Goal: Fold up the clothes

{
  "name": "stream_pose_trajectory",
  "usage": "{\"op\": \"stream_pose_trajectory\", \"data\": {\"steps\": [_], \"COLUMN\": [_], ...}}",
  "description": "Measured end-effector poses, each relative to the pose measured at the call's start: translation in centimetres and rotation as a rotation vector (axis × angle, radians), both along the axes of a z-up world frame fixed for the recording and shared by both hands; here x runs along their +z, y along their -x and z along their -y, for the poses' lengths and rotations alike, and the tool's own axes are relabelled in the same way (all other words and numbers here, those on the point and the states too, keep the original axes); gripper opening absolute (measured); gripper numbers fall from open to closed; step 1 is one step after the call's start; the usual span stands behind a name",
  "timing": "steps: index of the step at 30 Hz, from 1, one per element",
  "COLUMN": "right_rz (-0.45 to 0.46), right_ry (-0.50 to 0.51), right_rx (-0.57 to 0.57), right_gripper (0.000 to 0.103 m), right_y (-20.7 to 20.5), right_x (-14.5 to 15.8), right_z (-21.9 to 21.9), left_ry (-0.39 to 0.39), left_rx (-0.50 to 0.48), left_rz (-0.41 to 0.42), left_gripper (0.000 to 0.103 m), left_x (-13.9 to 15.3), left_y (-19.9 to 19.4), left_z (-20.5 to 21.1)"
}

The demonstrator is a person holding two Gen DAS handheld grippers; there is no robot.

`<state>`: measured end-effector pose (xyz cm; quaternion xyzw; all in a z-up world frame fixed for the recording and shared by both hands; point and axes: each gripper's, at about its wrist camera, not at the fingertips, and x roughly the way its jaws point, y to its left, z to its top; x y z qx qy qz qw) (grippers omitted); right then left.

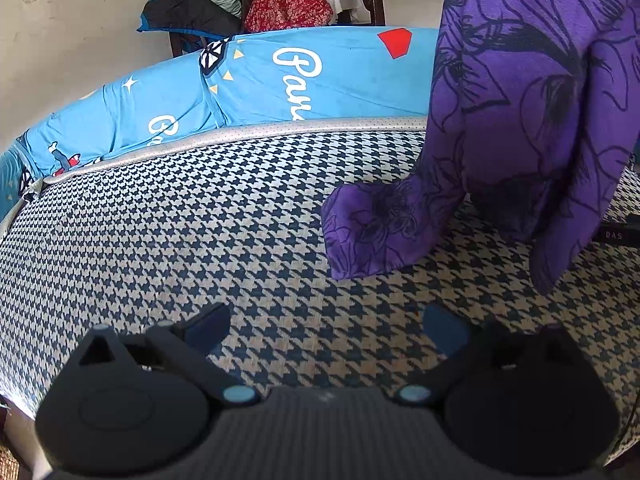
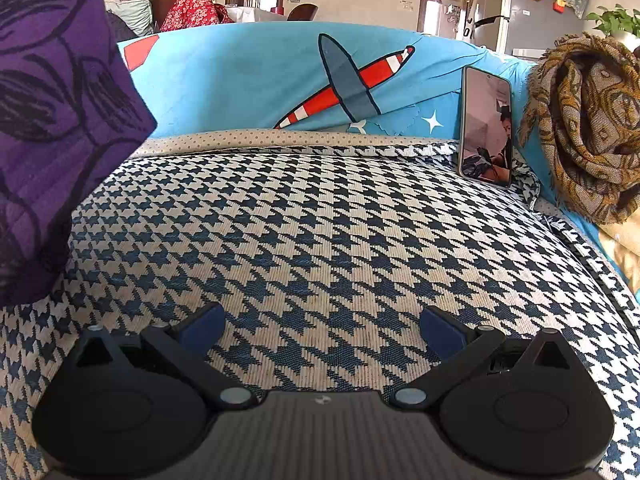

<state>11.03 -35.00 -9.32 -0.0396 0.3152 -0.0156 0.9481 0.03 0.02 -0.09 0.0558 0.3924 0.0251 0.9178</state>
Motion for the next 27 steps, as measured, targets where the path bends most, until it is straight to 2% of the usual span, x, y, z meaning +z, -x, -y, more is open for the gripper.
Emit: {"op": "stream_pose_trajectory", "data": {"steps": [27], "right_rz": [0.0], "right_ry": [0.0], "right_rx": [0.0], "right_gripper": [0.103], "right_y": [0.03], "right_x": [0.03], "right_z": [-0.01], "left_ry": [-0.015], "left_rx": [-0.001], "left_rz": [-0.039], "left_gripper": [0.103], "left_x": [0.33], "left_y": [-0.4], "left_z": [-0.05]}}
